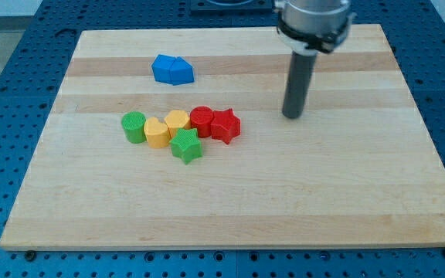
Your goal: Nudge the blue cube and blue triangle a bit down
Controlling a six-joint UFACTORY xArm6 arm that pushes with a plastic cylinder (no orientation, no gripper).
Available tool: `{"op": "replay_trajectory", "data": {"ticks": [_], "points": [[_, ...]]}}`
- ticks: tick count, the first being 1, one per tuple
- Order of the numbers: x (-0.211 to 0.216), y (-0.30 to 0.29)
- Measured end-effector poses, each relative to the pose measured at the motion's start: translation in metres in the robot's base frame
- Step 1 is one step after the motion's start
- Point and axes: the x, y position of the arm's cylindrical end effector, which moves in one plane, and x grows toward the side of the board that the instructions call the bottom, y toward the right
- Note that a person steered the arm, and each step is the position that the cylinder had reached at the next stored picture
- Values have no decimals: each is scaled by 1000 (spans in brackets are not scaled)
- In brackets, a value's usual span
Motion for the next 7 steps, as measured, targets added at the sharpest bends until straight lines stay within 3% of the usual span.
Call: {"op": "replay_trajectory", "data": {"ticks": [1, 4, 5, 6, 7], "points": [[-26, -65], [-29, -299], [-54, -331], [-99, -324], [-137, -282]]}}
